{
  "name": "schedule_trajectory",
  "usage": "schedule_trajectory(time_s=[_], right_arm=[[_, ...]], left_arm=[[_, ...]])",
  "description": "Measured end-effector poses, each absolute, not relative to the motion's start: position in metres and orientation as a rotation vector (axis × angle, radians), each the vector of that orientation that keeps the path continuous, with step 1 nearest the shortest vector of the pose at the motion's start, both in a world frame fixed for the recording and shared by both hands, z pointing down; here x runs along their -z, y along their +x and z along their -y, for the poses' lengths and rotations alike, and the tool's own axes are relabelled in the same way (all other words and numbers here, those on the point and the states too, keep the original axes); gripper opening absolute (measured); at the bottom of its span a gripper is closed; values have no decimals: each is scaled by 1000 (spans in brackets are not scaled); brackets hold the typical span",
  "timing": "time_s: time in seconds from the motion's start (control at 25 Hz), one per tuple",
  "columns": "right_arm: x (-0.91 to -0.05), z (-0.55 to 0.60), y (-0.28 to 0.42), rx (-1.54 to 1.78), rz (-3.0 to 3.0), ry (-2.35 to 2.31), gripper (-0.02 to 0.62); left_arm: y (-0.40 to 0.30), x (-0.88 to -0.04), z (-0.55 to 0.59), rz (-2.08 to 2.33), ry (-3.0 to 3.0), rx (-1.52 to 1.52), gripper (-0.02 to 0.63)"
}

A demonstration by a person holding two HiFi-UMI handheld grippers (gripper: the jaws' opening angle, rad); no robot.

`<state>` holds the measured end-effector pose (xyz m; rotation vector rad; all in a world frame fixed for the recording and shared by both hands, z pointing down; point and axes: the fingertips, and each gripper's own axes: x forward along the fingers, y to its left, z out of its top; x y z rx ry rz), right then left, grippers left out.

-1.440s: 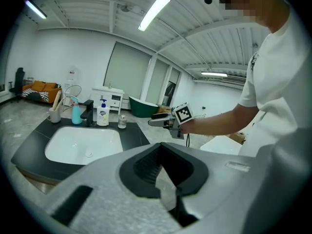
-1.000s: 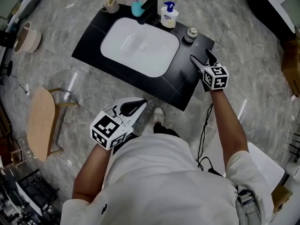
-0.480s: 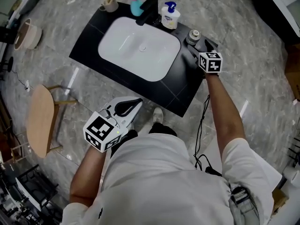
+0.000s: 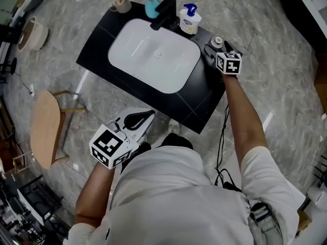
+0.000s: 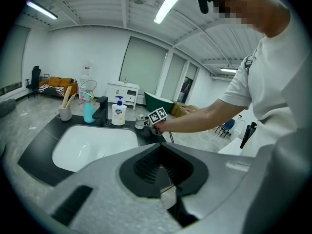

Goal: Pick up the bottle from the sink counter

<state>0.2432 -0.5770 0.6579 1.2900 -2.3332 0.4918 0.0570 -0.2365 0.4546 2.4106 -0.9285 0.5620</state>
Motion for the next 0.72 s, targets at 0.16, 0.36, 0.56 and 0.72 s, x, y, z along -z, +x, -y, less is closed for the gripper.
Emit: schedule_trajectory(time_s=[0.16, 0.36, 0.56, 0.72], right_arm=[[-666, 587, 238, -504, 2327, 1292, 437], [-676, 594, 234, -490, 2296, 1284, 430], [-682, 599, 231, -475, 2271, 1273, 409], [-687, 601, 230, -446, 2227, 1266, 388]], left_arm=[[49, -459, 242, 953, 2389, -570, 6], [43, -465, 243, 973, 2366, -574, 6], [40, -468, 248, 986, 2352, -568, 6], [38, -469, 251, 992, 2345, -559, 6]])
